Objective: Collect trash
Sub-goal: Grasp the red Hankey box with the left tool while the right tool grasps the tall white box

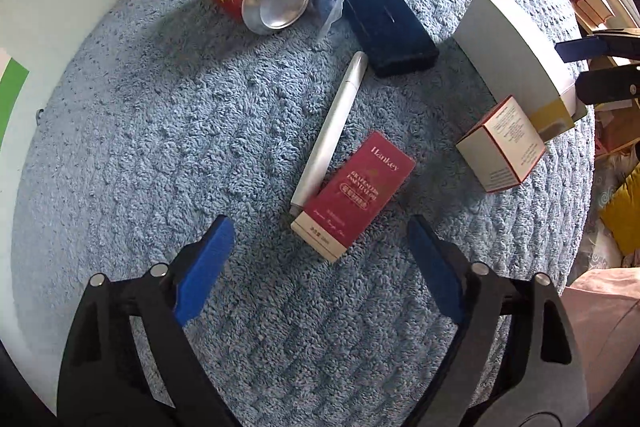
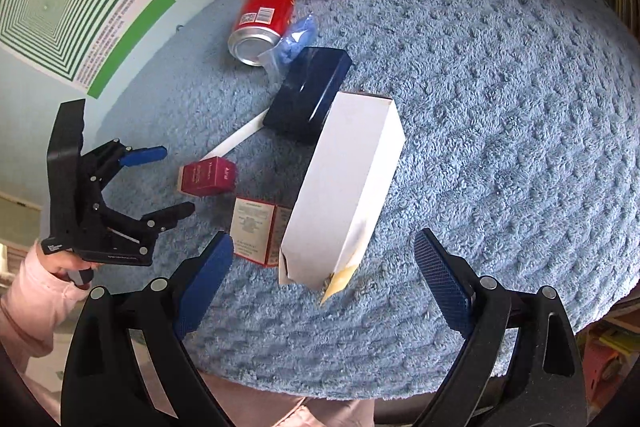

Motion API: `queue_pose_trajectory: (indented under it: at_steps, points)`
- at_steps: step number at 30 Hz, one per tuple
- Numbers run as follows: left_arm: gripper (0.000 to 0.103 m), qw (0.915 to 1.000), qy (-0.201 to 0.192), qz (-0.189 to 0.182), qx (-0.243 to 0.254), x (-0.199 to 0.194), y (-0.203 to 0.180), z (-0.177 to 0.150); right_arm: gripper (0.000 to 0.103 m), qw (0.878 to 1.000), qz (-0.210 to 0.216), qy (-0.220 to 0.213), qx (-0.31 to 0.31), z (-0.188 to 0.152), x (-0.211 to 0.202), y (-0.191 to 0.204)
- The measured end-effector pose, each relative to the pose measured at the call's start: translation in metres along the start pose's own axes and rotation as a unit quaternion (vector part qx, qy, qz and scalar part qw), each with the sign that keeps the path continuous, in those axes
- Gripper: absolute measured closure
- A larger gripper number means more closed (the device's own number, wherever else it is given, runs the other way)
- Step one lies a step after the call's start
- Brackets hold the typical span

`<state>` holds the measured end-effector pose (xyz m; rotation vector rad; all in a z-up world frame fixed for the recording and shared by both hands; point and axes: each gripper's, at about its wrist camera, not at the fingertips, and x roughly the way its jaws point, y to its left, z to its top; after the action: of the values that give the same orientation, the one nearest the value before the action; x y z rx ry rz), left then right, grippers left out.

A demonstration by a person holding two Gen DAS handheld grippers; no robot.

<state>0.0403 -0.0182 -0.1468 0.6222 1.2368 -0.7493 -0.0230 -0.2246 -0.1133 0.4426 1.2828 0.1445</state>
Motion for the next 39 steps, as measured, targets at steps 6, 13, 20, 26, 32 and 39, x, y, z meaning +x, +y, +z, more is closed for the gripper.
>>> queue_pose_trajectory:
  at_steps: [6,13,20,26,32,39]
  points:
    - [0.048,0.9986,0.017,-0.014,0.049,0.024,-0.007,0.007,0.014,0.999,-0.028,0.009,0.019,0.016,0.019,-0.001]
    - [0.062,0.9978,0.008,-0.036,0.054,0.031,-0.012,0.012,0.059,0.998,-0.045,0.025,0.023,0.021,0.030,-0.002]
    - [0.063,0.9987,-0.005,-0.040,0.033,0.017,0.003,0.010,0.068,0.999,-0.041,0.010,0.014,0.015,0.008,-0.005]
    - [0.063,0.9989,-0.020,-0.031,0.027,-0.008,0.002,0.006,0.068,0.999,-0.031,-0.008,0.010,0.007,-0.014,-0.009]
    - [0.063,0.9985,-0.040,-0.020,0.030,-0.032,-0.006,0.011,0.068,0.999,-0.031,-0.028,0.020,-0.004,-0.034,-0.018]
    - [0.063,0.9976,-0.068,-0.015,0.004,-0.065,0.002,0.011,0.068,0.998,-0.024,-0.042,0.027,-0.016,-0.050,-0.027]
